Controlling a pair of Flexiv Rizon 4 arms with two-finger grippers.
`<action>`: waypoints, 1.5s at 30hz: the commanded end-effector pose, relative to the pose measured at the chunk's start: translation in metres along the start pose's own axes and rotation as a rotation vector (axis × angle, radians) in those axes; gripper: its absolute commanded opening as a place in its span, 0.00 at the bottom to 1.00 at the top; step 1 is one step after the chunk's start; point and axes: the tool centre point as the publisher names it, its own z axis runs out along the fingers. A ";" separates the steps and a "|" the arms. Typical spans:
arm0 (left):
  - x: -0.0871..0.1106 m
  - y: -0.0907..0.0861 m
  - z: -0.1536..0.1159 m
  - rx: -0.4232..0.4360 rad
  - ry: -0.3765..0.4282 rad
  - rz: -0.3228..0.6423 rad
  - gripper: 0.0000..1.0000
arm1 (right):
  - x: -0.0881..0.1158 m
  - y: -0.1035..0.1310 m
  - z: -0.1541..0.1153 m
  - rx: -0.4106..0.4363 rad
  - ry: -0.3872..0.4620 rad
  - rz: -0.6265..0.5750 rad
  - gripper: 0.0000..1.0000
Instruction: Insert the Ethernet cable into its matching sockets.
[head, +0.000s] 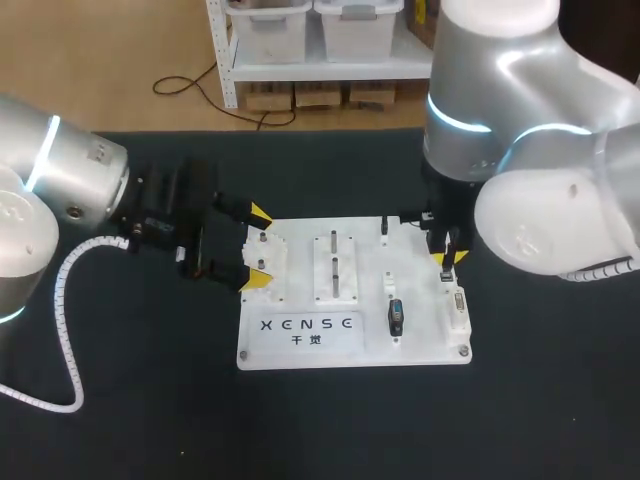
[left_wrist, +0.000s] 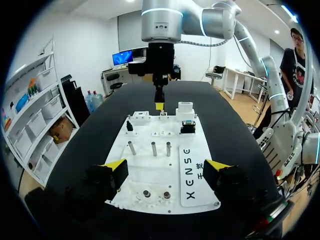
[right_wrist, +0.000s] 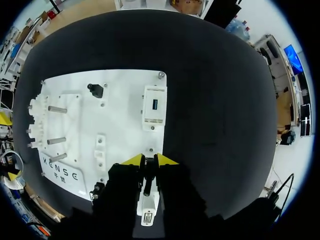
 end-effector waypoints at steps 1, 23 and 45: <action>0.001 0.000 0.001 -0.002 -0.003 0.002 1.00 | -0.001 0.001 0.003 0.000 0.001 -0.002 0.00; 0.001 0.000 0.001 -0.002 -0.003 0.002 1.00 | 0.000 -0.001 0.020 -0.002 0.035 0.003 0.00; 0.001 0.000 0.001 -0.002 -0.003 0.002 1.00 | 0.001 -0.003 0.017 -0.013 0.005 0.006 0.23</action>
